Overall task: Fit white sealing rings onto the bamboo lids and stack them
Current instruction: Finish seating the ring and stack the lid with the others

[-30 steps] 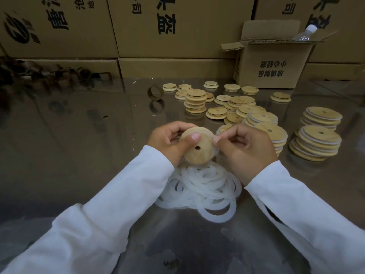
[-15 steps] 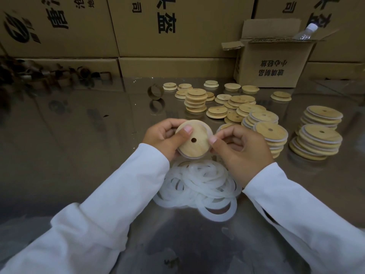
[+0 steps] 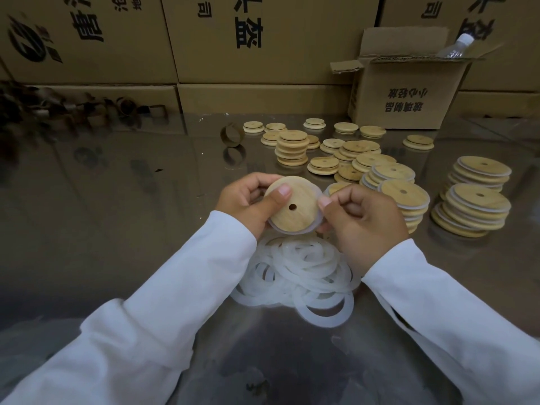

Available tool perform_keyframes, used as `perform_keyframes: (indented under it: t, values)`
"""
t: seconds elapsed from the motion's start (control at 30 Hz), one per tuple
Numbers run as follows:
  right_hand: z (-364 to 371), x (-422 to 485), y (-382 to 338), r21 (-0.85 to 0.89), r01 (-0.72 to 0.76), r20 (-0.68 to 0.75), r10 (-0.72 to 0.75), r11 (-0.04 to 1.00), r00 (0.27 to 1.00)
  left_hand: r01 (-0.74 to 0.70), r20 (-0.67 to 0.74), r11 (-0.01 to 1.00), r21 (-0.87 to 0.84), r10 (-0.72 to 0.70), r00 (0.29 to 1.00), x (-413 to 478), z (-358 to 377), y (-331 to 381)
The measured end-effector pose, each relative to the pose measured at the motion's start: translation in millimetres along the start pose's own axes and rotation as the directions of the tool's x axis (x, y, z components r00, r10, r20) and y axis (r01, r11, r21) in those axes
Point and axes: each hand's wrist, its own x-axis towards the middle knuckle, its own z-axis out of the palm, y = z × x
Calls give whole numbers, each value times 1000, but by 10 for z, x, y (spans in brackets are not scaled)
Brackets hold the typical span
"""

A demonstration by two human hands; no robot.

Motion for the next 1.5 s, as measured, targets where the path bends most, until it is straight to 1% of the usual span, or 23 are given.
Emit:
perform_keyframes:
  t: [0.2, 0.37, 0.6, 0.77, 0.93, 1.13, 1.33, 1.5]
  values:
    - [5, -7, 13, -57, 20, -15, -21, 998, 1000, -22, 8, 1000, 19, 22, 1000, 7, -13, 1]
    - [-13, 26, 24, -51, 4, -11, -4, 999, 1000, -17, 9, 1000, 13, 17, 1000, 7, 1, 16]
    - [-20, 9, -15, 6, 15, 30, -15, 1000, 999, 8, 1, 1000, -5, -8, 1000, 20, -23, -4]
    - [-27, 10, -11, 39, 33, 40, -34, 999, 999, 105, 72, 987, -119, -97, 993, 33, -33, -8]
    - [-40, 24, -5, 81, -9, 57, 4, 997, 998, 151, 113, 979, -135, -136, 984, 43, -67, 9]
    - [-40, 38, 19, 118, -107, 67, 100, 987, 993, 107, 96, 988, -110, -97, 991, 27, -65, 12]
    - [-40, 31, 16, 71, -96, 55, 92, 993, 994, 44, 61, 999, -18, -43, 997, 22, -60, 17]
    - [-34, 12, -1, 127, -98, 80, 89, 987, 993, 27, 64, 1000, 6, -27, 998, 12, -63, 26]
